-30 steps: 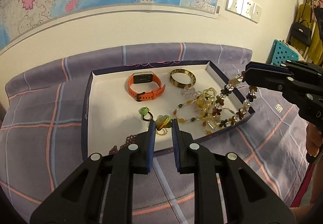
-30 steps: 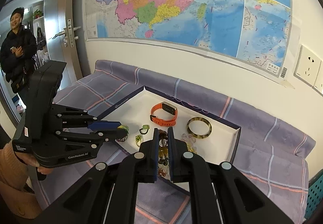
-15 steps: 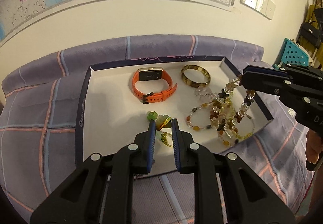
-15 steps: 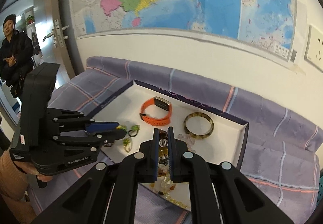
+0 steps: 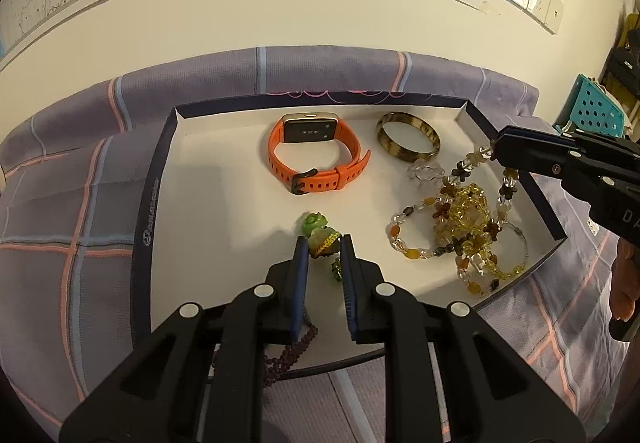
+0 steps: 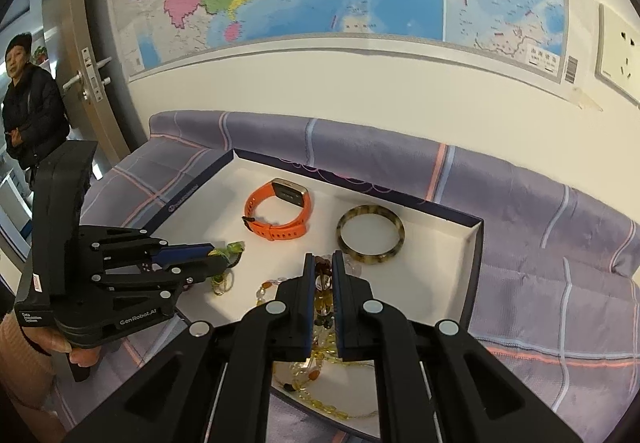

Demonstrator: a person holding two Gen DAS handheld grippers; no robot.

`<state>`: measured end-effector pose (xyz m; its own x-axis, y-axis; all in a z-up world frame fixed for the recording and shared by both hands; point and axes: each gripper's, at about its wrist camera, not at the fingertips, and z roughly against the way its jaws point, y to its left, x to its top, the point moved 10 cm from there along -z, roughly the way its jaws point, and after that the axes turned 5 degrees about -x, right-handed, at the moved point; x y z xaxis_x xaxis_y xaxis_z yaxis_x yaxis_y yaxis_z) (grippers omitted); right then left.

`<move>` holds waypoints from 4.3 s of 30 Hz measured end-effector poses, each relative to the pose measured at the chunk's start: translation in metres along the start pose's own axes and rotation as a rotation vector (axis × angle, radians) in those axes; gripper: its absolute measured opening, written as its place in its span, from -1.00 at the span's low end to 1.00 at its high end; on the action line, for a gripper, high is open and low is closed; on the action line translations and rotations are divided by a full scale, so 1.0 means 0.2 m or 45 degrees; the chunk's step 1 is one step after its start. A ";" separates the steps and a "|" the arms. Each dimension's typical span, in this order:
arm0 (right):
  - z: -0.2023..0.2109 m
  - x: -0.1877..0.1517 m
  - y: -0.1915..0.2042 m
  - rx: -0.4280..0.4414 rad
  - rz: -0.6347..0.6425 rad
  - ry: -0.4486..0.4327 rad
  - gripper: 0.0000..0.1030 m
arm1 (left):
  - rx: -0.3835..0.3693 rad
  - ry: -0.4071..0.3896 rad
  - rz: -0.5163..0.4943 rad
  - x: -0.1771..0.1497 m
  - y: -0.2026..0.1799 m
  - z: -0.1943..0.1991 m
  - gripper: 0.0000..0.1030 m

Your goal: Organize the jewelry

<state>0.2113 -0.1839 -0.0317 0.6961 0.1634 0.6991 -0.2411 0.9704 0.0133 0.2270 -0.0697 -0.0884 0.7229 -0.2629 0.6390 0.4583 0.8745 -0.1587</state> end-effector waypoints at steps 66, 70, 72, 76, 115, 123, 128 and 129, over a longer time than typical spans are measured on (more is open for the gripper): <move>0.10 -0.26 -0.03 -0.096 -0.147 0.023 0.36 | 0.075 -0.164 -0.008 -0.08 -0.07 0.28 0.82; 0.15 -0.28 0.00 -0.101 -0.156 -0.008 0.58 | 0.109 -0.187 0.000 -0.12 -0.09 0.33 0.89; 0.18 -0.29 0.02 -0.108 -0.151 -0.026 0.65 | 0.119 -0.204 0.018 -0.14 -0.10 0.36 0.89; 0.21 -0.34 0.05 -0.137 -0.146 -0.032 0.78 | 0.146 -0.204 0.041 -0.19 -0.11 0.38 0.89; 0.41 -0.55 0.23 -0.096 -0.196 -0.033 0.87 | 0.315 -0.217 0.112 -0.42 -0.12 0.59 0.89; 0.43 -0.56 0.24 -0.095 -0.199 -0.033 0.87 | 0.326 -0.221 0.116 -0.44 -0.13 0.61 0.89; 0.43 -0.57 0.24 -0.094 -0.200 -0.029 0.87 | 0.328 -0.221 0.115 -0.44 -0.13 0.61 0.89; 0.43 -0.57 0.25 -0.094 -0.199 -0.030 0.87 | 0.328 -0.220 0.116 -0.45 -0.13 0.61 0.89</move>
<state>0.0619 -0.1703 -0.0485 0.7049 0.0060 0.7093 -0.0799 0.9943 0.0710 0.0873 -0.0199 -0.0491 0.6462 -0.1247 0.7529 0.2339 0.9714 -0.0398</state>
